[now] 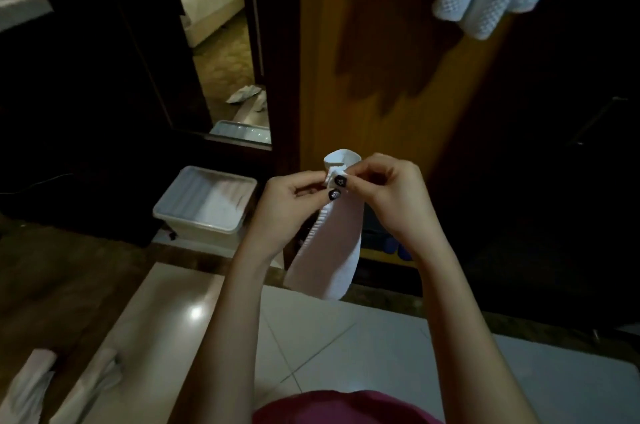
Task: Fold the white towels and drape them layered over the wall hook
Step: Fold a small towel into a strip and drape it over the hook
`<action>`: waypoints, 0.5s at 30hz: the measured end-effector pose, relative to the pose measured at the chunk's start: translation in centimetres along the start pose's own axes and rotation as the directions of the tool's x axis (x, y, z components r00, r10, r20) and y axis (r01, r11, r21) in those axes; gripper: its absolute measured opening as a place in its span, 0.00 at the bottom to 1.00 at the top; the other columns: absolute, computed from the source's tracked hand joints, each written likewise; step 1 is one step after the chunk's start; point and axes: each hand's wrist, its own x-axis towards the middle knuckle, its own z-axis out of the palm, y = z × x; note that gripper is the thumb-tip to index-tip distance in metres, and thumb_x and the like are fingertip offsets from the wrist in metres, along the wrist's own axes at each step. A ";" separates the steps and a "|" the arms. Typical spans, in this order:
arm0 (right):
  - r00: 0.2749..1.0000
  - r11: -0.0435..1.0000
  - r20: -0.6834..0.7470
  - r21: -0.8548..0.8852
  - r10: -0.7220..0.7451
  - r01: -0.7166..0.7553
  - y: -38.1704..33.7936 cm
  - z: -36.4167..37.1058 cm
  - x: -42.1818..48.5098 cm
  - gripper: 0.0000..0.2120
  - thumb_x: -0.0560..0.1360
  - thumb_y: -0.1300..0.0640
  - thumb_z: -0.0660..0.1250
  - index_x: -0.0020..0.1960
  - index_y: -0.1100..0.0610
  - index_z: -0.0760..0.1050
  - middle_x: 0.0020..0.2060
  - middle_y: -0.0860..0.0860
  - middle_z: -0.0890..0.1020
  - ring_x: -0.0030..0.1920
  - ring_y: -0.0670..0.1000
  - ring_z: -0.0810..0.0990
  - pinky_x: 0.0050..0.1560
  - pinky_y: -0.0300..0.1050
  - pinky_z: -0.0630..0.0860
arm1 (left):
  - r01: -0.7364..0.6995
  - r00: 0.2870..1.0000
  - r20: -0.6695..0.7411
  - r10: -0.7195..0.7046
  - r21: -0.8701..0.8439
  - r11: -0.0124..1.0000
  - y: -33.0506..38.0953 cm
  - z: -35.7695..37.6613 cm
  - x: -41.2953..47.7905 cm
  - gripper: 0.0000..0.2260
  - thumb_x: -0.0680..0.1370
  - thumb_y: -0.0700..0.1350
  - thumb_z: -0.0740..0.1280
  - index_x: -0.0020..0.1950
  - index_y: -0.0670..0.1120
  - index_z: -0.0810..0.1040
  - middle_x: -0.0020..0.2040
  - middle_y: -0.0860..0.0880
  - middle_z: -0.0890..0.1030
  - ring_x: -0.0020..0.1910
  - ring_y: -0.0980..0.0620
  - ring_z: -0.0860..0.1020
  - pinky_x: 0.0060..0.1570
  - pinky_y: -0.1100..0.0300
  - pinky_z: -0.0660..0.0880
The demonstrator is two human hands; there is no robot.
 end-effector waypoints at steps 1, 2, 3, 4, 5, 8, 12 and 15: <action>1.000 1.000 -0.011 -0.002 0.001 -0.001 0.2 -0.8 -0.1 0.02 0.74 0.61 0.73 0.44 0.56 0.84 0.37 0.43 0.80 0.40 0.39 0.79 0.40 0.30 0.71 | -0.005 1.000 0.016 0.005 0.001 1.000 0.0 0.8 0.3 0.15 0.75 0.36 0.71 0.50 0.57 0.84 0.46 0.56 0.86 0.49 0.60 0.82 0.47 0.69 0.75; 1.000 1.000 -0.019 -0.008 0.001 -0.001 0.4 -1.6 -0.3 0.03 0.74 0.61 0.73 0.44 0.55 0.85 0.36 0.42 0.80 0.39 0.37 0.78 0.39 0.28 0.71 | -0.007 1.000 0.028 0.007 0.001 1.000 0.0 1.6 0.6 0.15 0.75 0.35 0.71 0.51 0.55 0.84 0.46 0.56 0.86 0.48 0.60 0.82 0.47 0.69 0.75; 1.000 1.000 -0.024 -0.019 -0.001 0.001 0.5 -2.3 -0.4 0.03 0.74 0.61 0.73 0.44 0.55 0.85 0.35 0.41 0.79 0.39 0.36 0.78 0.39 0.27 0.70 | -0.014 0.999 0.035 0.014 0.000 1.000 0.0 2.2 0.8 0.14 0.74 0.35 0.71 0.51 0.54 0.83 0.46 0.56 0.85 0.48 0.61 0.82 0.46 0.70 0.75; 1.000 0.999 -0.031 -0.033 0.001 -0.002 0.7 -2.9 -0.5 0.03 0.74 0.61 0.72 0.44 0.56 0.85 0.34 0.41 0.79 0.39 0.36 0.78 0.38 0.27 0.70 | -0.023 0.999 0.038 0.023 0.004 1.000 0.0 2.8 1.0 0.14 0.74 0.34 0.71 0.51 0.54 0.83 0.45 0.57 0.85 0.47 0.62 0.82 0.46 0.69 0.75; 0.999 0.999 -0.045 -0.052 0.008 -0.010 0.9 -3.3 -0.6 0.03 0.74 0.61 0.72 0.44 0.56 0.85 0.35 0.41 0.79 0.39 0.36 0.78 0.38 0.28 0.70 | -0.029 0.999 0.041 0.029 0.015 0.999 -0.1 3.3 1.2 0.14 0.74 0.35 0.71 0.50 0.55 0.83 0.45 0.57 0.85 0.47 0.62 0.82 0.46 0.69 0.75; 0.993 0.992 -0.115 -0.121 0.019 -0.033 1.5 -3.9 -0.7 0.04 0.74 0.59 0.73 0.40 0.54 0.84 0.33 0.46 0.81 0.38 0.44 0.78 0.34 0.37 0.71 | -0.027 0.998 0.054 0.025 0.042 0.999 -0.3 4.7 1.8 0.12 0.75 0.37 0.72 0.51 0.54 0.83 0.44 0.54 0.85 0.46 0.61 0.81 0.44 0.69 0.74; 0.986 0.979 -0.164 -0.201 0.010 -0.044 2.4 -5.4 -0.8 0.10 0.74 0.50 0.72 0.34 0.49 0.78 0.36 0.46 0.74 0.37 0.40 0.72 0.36 0.31 0.66 | -0.053 0.998 0.034 0.052 0.045 0.998 -0.4 5.6 2.4 0.09 0.76 0.38 0.71 0.48 0.52 0.84 0.44 0.49 0.85 0.44 0.60 0.80 0.44 0.69 0.74; 0.990 0.951 -0.076 -0.276 0.120 -0.136 3.8 -7.7 -0.8 0.11 0.76 0.44 0.67 0.35 0.43 0.75 0.51 0.46 0.73 0.56 0.47 0.72 0.54 0.40 0.67 | -0.056 0.998 -0.005 0.056 0.037 0.998 -0.5 5.3 3.0 0.08 0.77 0.39 0.70 0.46 0.54 0.82 0.41 0.56 0.84 0.44 0.63 0.80 0.44 0.71 0.73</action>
